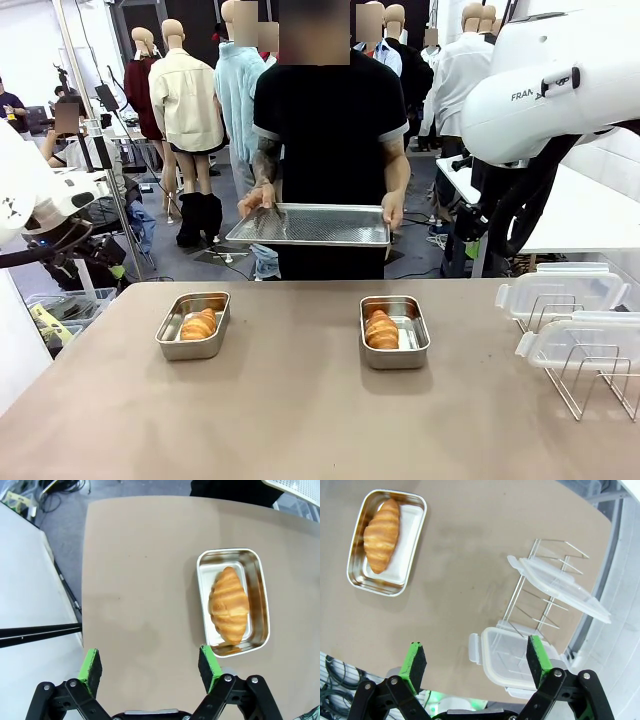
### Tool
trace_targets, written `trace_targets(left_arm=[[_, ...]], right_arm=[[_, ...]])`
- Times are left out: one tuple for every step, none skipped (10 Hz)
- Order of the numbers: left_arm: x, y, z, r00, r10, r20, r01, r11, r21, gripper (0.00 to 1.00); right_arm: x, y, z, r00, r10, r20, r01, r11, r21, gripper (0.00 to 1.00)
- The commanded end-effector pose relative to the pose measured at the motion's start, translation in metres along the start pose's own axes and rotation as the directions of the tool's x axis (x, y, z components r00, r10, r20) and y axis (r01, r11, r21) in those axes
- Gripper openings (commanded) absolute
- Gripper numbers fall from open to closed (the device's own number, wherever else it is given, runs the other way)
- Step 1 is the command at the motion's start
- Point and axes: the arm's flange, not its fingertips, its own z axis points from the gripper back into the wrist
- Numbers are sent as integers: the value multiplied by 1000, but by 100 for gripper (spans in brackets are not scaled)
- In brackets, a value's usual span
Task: Place the bread in airtight containers.
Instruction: Pick up one Airtight Container lid and hand it to the human.
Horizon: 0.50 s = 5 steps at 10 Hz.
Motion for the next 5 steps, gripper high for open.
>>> trace_targets(left_arm=[[3, -10, -1, 1000, 2, 15, -2, 1000, -3, 100], [3, -10, -1, 1000, 2, 15, -2, 1000, -3, 100], [3, -10, -1, 1000, 2, 15, -2, 1000, -3, 100], [3, -10, -1, 1000, 2, 15, -2, 1000, -3, 100], [3, -10, -1, 1000, 2, 15, -2, 1000, -3, 100]], right_arm=[[2, -1, 2, 1000, 7, -14, -8, 1000, -18, 100], [2, -1, 2, 1000, 7, -14, -8, 1000, -18, 100], [2, -1, 2, 1000, 7, -14, -8, 1000, -18, 100], [2, -1, 2, 1000, 7, -14, -8, 1000, -18, 100], [2, -1, 2, 1000, 7, -14, -8, 1000, -18, 100]])
